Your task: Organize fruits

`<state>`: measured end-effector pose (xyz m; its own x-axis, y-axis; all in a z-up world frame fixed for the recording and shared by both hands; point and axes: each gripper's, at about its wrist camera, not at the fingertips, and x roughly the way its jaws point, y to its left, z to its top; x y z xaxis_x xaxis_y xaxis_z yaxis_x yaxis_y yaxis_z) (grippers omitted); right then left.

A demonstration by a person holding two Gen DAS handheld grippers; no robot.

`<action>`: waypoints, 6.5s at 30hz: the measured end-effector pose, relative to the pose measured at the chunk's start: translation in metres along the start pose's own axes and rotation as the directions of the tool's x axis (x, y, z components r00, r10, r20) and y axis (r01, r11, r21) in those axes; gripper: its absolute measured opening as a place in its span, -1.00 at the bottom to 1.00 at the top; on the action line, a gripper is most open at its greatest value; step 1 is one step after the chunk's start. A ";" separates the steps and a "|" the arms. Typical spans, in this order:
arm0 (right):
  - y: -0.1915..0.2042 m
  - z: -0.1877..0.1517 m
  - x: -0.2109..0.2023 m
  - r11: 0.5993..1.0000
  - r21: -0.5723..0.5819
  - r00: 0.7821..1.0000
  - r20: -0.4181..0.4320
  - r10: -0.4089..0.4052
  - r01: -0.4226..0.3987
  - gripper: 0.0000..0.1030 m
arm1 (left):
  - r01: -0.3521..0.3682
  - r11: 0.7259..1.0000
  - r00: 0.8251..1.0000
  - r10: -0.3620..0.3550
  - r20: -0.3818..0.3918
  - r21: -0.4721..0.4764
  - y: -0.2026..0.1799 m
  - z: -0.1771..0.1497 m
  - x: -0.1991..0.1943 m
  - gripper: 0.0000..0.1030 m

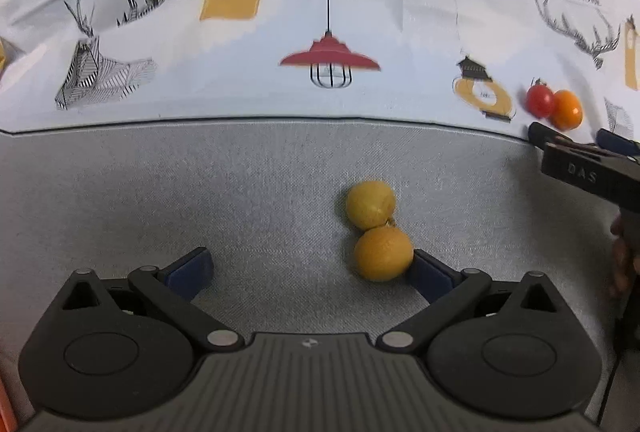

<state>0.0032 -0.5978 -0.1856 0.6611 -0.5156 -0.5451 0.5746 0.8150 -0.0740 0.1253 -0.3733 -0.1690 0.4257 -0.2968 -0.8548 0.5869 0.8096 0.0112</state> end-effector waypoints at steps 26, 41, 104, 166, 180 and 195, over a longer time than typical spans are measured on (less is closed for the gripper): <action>0.066 -0.026 -0.204 0.985 0.155 0.996 0.054 0.069 -0.077 -0.34 | 0.076 0.996 0.992 -0.079 0.101 0.035 0.084 -0.061 -0.184 -0.38; 0.198 -0.042 -0.421 0.935 0.075 0.936 0.093 0.339 -0.347 -0.33 | -0.054 0.995 0.990 0.065 0.128 -0.089 0.200 -0.178 -0.345 -0.38; 0.302 -0.063 -0.477 0.888 -0.102 0.893 -0.037 0.448 -0.449 -0.33 | -0.096 0.957 0.991 0.118 0.066 -0.275 0.297 -0.247 -0.367 -0.38; 0.335 -0.053 -0.481 0.896 -0.093 0.896 -0.140 0.420 -0.435 0.95 | -0.207 0.952 0.975 0.221 0.036 -0.226 0.288 -0.252 -0.364 0.99; 0.305 -0.066 -0.529 0.887 -0.019 0.887 -0.056 0.459 -0.461 0.95 | -0.225 0.958 0.963 0.246 0.108 -0.176 0.259 -0.281 -0.404 0.99; 0.297 -0.069 -0.546 0.885 -0.011 0.885 -0.012 0.465 -0.465 0.97 | -0.241 0.956 0.953 0.265 0.149 -0.165 0.251 -0.289 -0.422 0.99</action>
<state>-0.2205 -0.0564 0.0323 0.8465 -0.0747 -0.5270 0.1964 0.9641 0.1789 -0.1057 0.1018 0.0446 0.6640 -0.1434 -0.7339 0.3450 0.9295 0.1305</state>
